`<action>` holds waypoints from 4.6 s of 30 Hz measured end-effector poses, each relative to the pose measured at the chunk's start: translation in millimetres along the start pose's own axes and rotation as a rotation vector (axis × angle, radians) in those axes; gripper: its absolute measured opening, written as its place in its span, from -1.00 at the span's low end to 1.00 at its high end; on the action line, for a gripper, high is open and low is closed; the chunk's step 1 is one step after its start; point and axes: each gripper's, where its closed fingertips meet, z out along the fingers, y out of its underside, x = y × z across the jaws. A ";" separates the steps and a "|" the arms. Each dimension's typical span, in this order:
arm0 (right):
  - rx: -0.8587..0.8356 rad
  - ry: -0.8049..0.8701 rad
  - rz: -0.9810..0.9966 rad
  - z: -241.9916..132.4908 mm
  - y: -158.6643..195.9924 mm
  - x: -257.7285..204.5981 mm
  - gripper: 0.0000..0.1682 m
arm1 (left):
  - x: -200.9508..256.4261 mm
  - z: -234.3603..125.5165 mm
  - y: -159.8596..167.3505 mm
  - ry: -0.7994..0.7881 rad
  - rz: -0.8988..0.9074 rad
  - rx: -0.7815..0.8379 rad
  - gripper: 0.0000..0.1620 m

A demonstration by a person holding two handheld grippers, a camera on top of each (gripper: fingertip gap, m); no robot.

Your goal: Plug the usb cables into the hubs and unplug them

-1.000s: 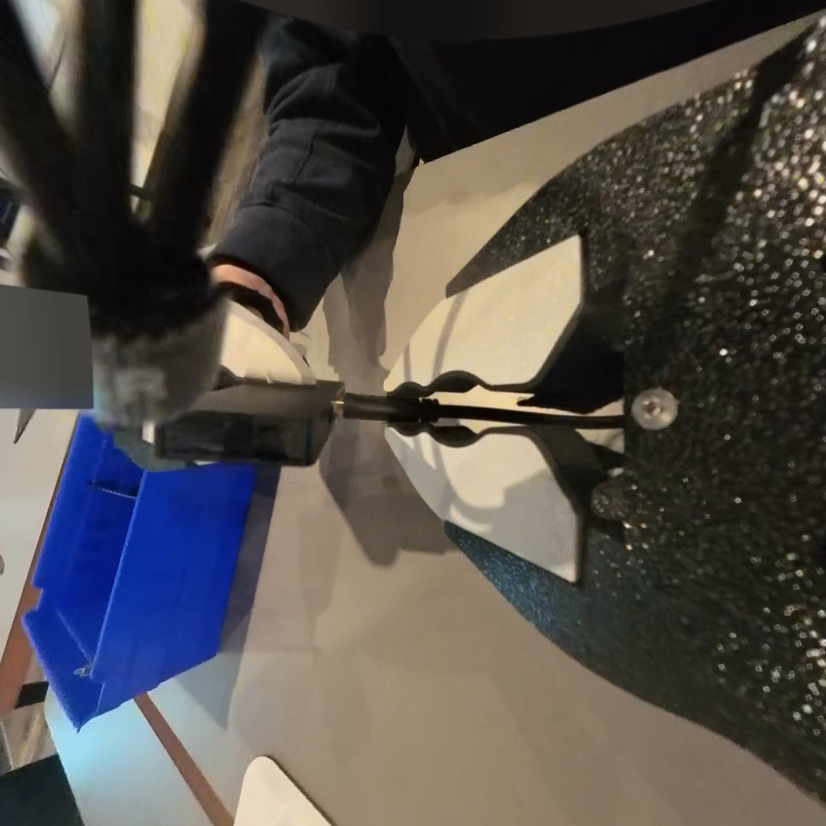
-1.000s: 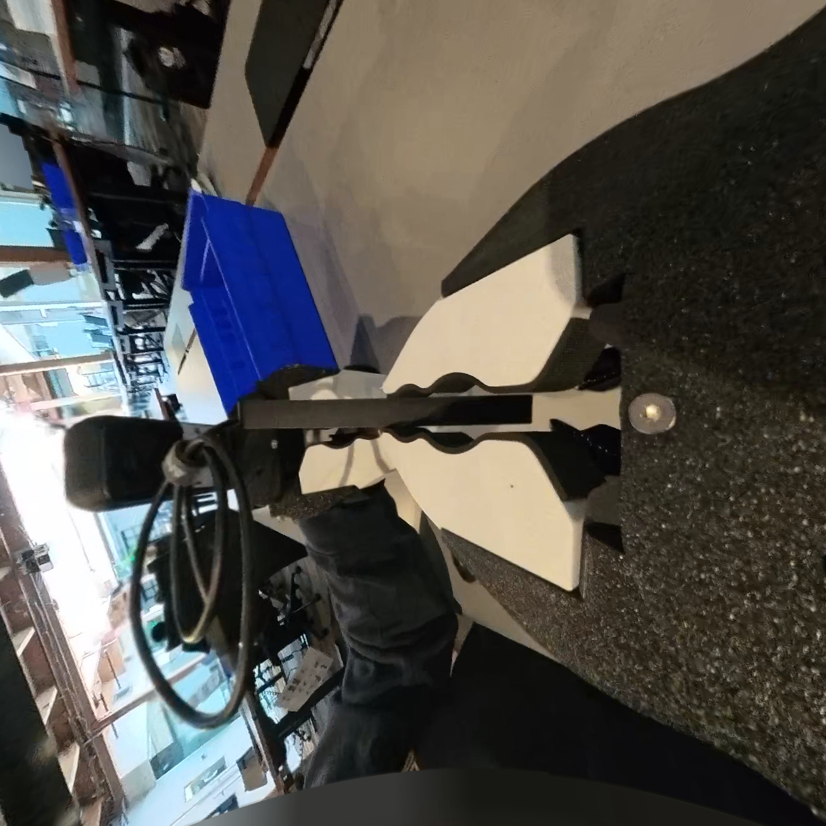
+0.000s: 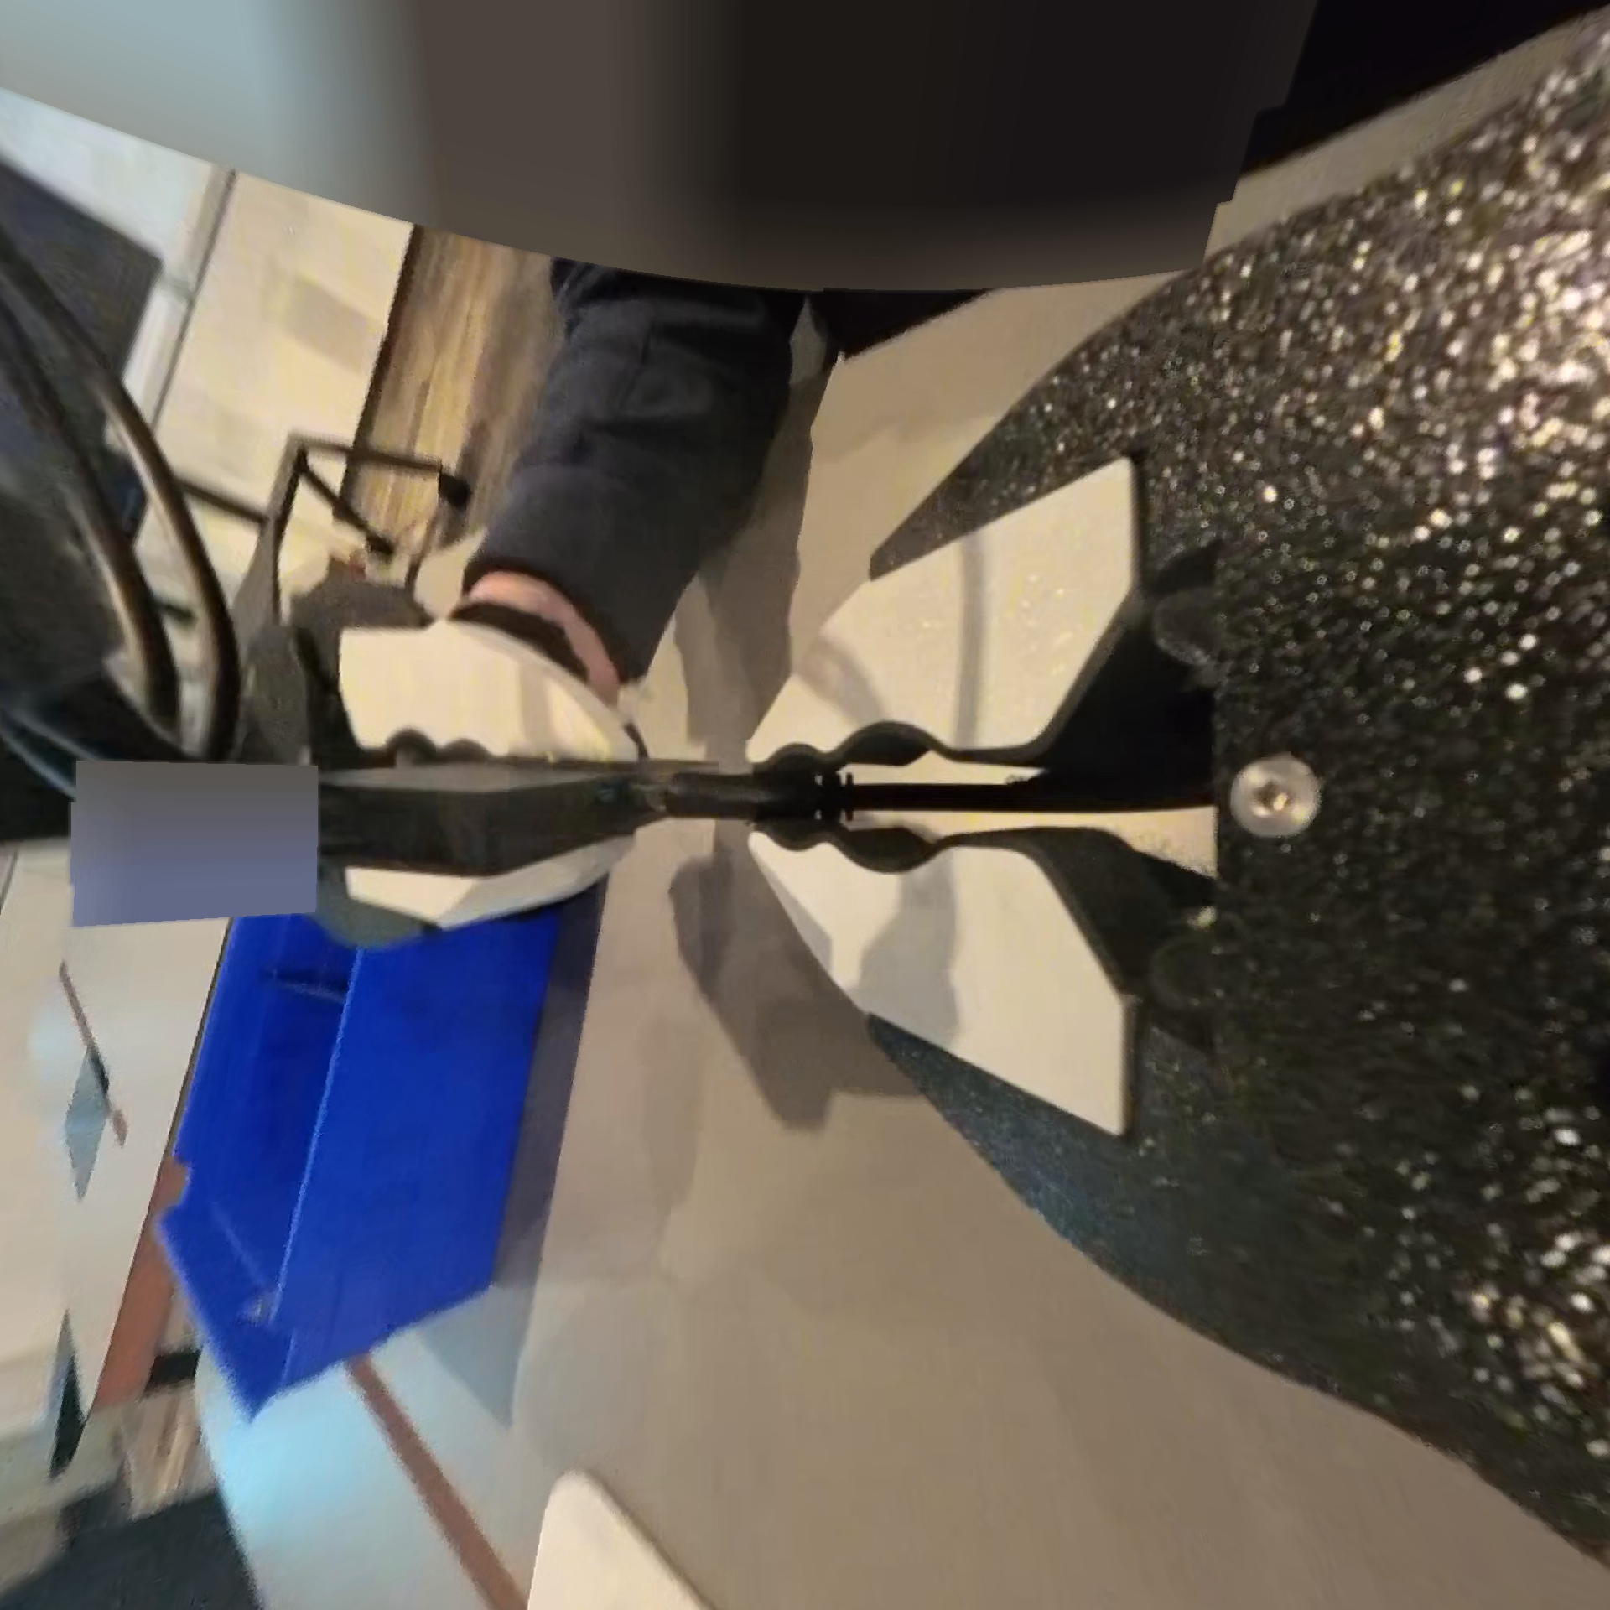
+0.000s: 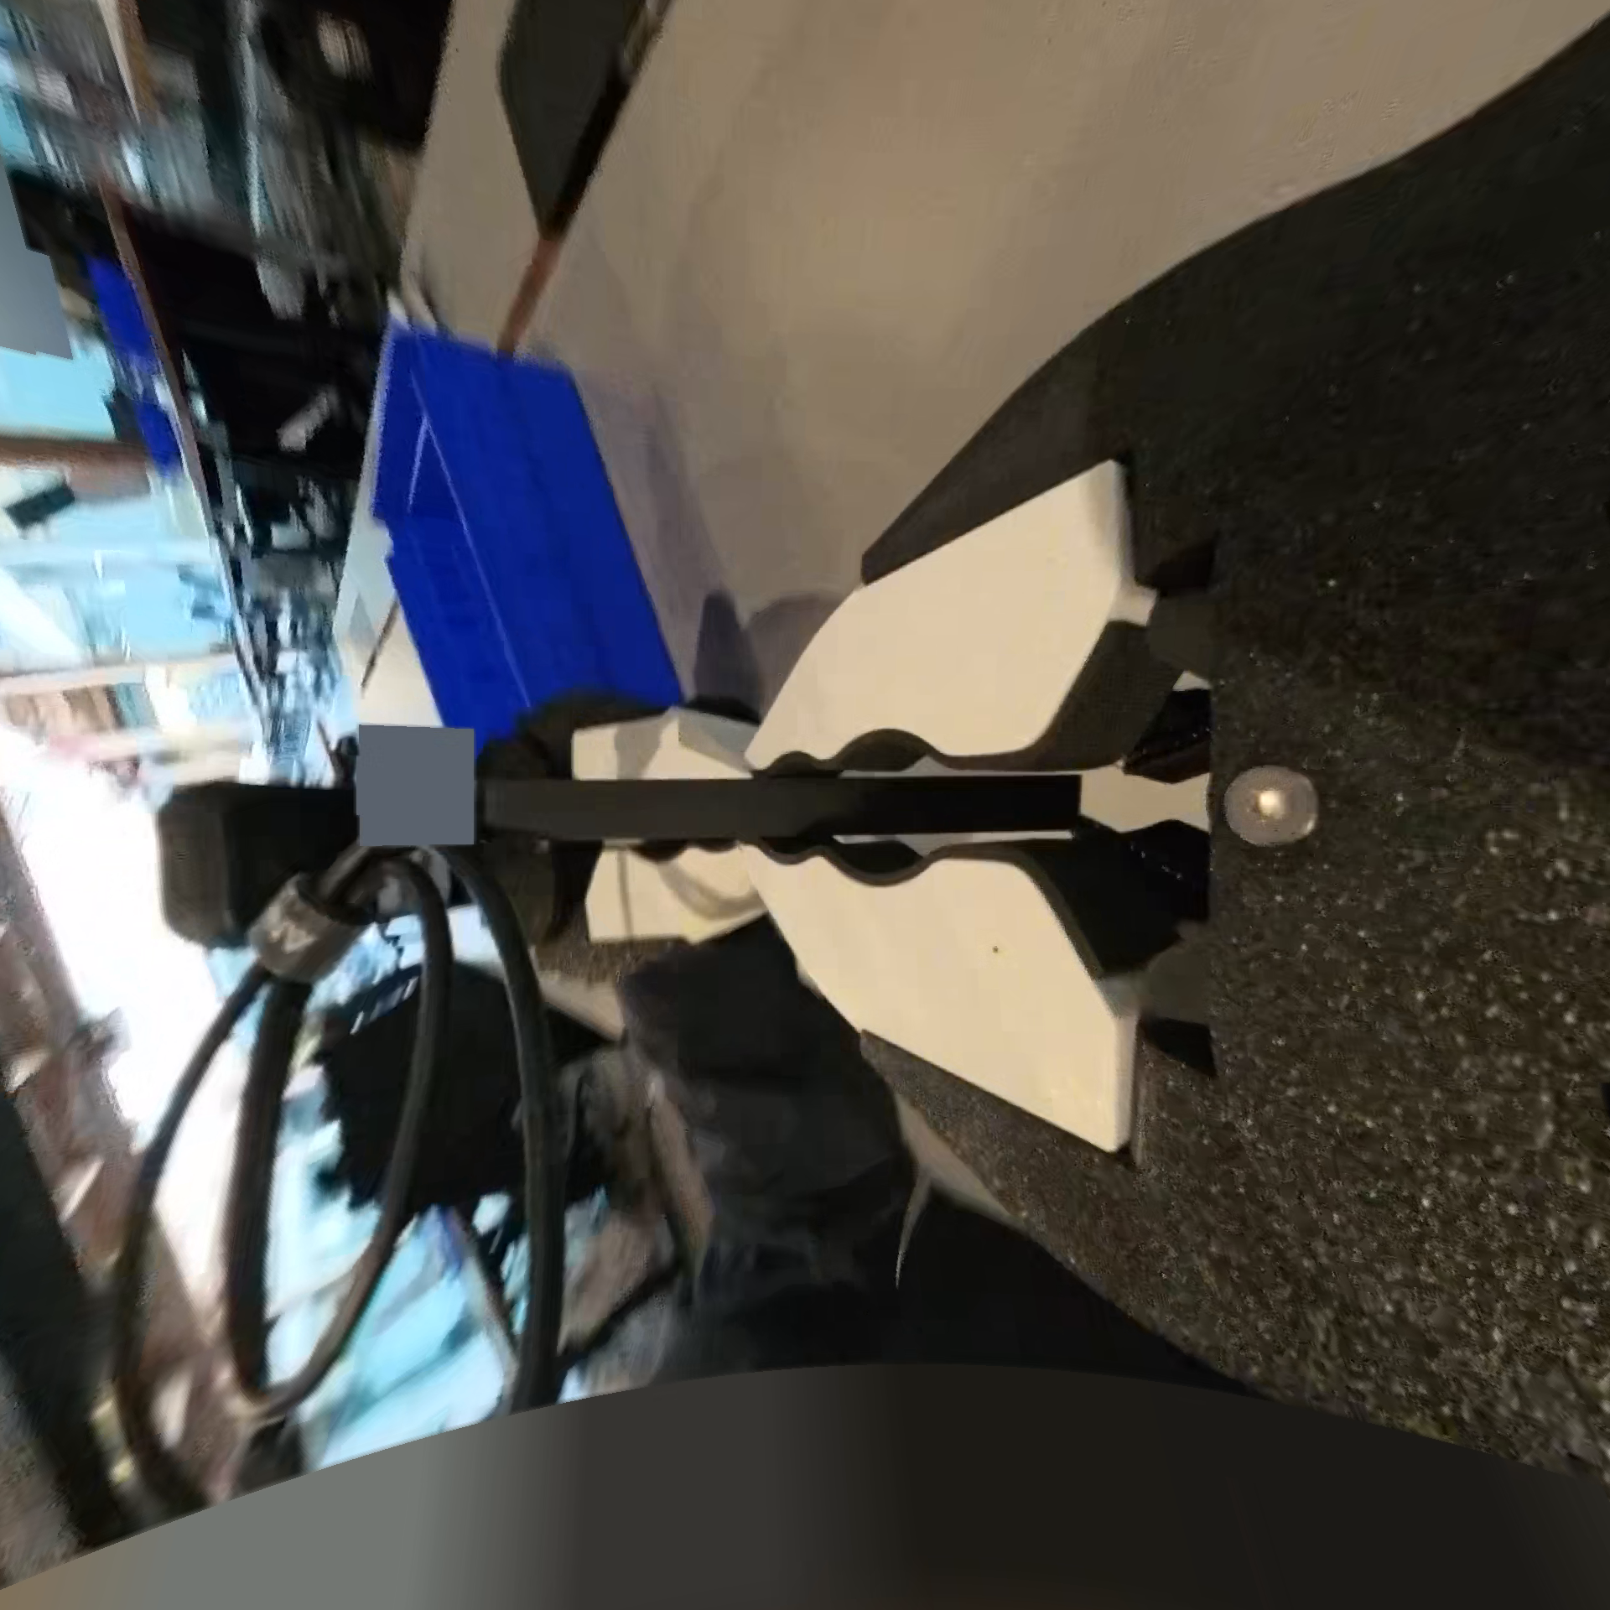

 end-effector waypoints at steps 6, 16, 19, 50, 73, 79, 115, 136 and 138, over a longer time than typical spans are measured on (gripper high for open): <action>0.032 -0.032 -0.025 -3.4 -9.1 -14.3 -0.87 | 13.1 -4.6 -8.7 0.068 0.000 0.050 -0.89; -0.174 0.568 -0.182 -179.0 -58.0 48.9 -0.87 | -8.5 -26.7 -14.2 -0.016 -0.081 0.157 -0.89; -0.479 0.764 -0.217 -257.2 -54.9 102.8 -0.87 | -15.4 -27.1 -29.1 -0.069 -0.041 0.176 -0.89; -1.193 0.847 0.198 -340.4 49.5 232.1 0.00 | -62.9 -31.0 -64.2 -0.202 -0.113 0.425 -0.89; -0.532 0.108 -0.237 -24.9 -54.2 -0.6 -0.56 | 0.6 7.0 -75.3 0.108 0.037 0.390 -0.89; -0.517 0.058 -0.258 -23.7 -44.9 -5.8 -0.90 | 4.6 11.9 -73.1 0.109 0.060 0.354 -0.89; -1.395 0.848 -0.342 -327.4 11.5 57.6 -0.90 | -51.5 10.0 -43.3 -0.086 -0.028 0.358 -0.51; -1.434 0.766 0.061 -325.5 60.3 94.2 -0.15 | -75.4 -2.5 -40.1 -0.171 -0.089 0.422 -0.48; -1.281 0.876 0.024 -328.8 34.6 90.7 -0.11 | -84.3 -1.5 -39.5 -0.237 -0.090 0.433 -0.44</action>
